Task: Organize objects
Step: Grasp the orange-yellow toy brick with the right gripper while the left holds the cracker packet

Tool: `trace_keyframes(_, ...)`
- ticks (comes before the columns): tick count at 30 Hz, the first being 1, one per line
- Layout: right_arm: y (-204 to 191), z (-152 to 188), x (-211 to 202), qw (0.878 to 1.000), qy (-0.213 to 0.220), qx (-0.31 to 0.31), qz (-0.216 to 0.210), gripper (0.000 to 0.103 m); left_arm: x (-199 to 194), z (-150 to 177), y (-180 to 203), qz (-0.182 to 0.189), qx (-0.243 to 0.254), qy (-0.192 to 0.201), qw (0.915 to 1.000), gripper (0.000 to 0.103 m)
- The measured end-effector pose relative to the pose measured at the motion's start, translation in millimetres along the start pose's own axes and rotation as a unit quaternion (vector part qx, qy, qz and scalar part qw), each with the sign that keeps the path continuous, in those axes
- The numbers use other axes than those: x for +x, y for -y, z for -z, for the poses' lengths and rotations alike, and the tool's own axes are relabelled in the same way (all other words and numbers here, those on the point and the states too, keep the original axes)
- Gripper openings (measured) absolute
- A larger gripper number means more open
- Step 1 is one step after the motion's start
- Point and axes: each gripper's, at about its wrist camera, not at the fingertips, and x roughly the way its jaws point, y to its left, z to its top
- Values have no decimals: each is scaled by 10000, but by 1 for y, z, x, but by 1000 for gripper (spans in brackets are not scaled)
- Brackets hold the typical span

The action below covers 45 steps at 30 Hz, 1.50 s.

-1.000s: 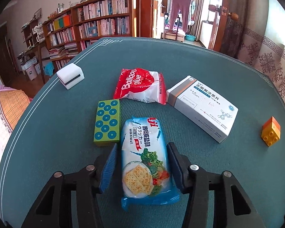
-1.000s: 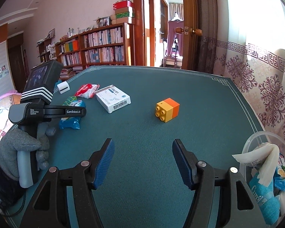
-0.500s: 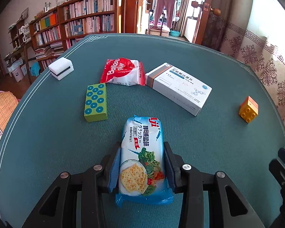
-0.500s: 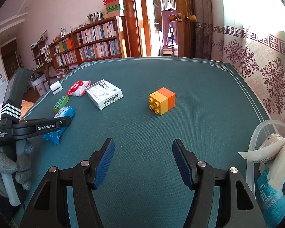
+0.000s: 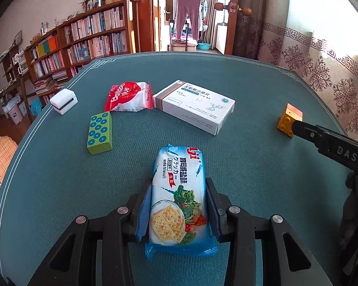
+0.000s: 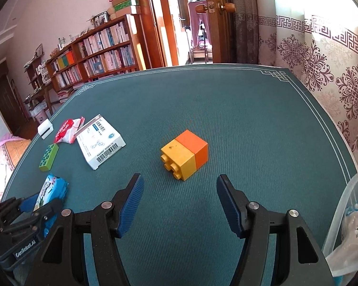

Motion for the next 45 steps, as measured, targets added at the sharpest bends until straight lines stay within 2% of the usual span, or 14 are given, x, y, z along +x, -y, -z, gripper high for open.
trace_keyframes(7, -3, -13, 24, 10000, -72, 0, 39, 65, -4, 8, 23, 118, 555, 135, 9983, 43)
trace_keyframes(17, -4, -19, 44, 9995, -282, 53, 99, 64, 4, 7, 20, 262, 391, 0, 9989, 43)
trace_keyframes(20, -5, -20, 45, 9994, -287, 29, 179, 57, 4, 8, 20, 263, 386, 3, 9989, 43)
trace_keyframes(21, -5, -20, 45, 9994, -283, 38, 206, 50, 4, 8, 20, 268, 378, 0, 9989, 43)
trace_keyframes(25, -3, -18, 43, 9994, -261, 61, 200, 44, 3, 10, 18, 305, 347, -7, 9989, 43)
trace_keyframes(34, -16, 4, 17, 9997, -169, -141, 120, 33, 2, 10, 14, 435, 220, -7, 9988, 43)
trace_keyframes(45, -18, 25, -40, 9996, 138, -139, -198, 33, -9, 8, 13, 935, 120, 146, 9954, 43)
